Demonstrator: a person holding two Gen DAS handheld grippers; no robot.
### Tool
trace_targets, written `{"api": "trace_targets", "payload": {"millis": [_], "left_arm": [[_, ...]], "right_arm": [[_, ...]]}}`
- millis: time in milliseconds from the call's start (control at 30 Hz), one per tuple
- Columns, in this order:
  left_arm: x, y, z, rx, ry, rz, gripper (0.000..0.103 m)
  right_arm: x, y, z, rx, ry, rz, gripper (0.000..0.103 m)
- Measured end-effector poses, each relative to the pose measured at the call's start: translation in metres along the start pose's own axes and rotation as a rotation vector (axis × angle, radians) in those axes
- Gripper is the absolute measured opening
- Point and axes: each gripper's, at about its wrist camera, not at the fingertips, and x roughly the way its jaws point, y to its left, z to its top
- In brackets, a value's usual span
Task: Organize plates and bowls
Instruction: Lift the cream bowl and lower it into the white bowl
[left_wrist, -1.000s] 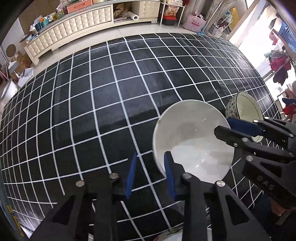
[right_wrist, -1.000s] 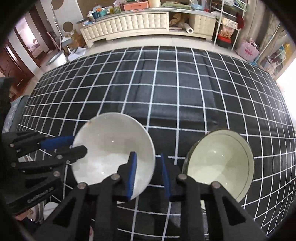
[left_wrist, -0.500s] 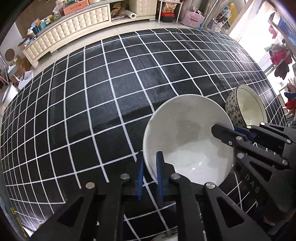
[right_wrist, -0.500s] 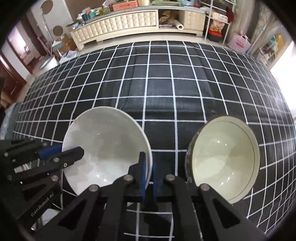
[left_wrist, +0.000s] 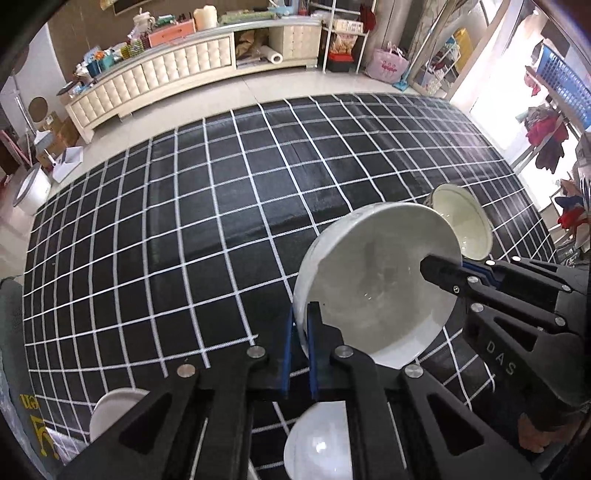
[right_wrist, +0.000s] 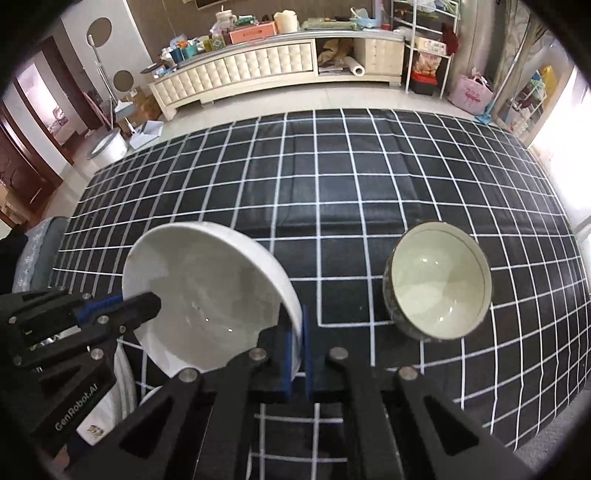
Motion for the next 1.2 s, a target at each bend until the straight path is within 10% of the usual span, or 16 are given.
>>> {"api": "trace_targets", "payload": {"millis": [500,1200], "left_arm": [[-0.05,-0.001,-0.06,-0.016,-0.035,0.012,0.006],[-0.029,0.0,-0.115,-0.064,0.089,-0.015,0.006]], "right_arm": [[-0.034,0.025,-0.039,-0.008,0.001,0.012,0.008],[0.001,0.03,-0.088,0.077,0.243,0.09,0.008]]}}
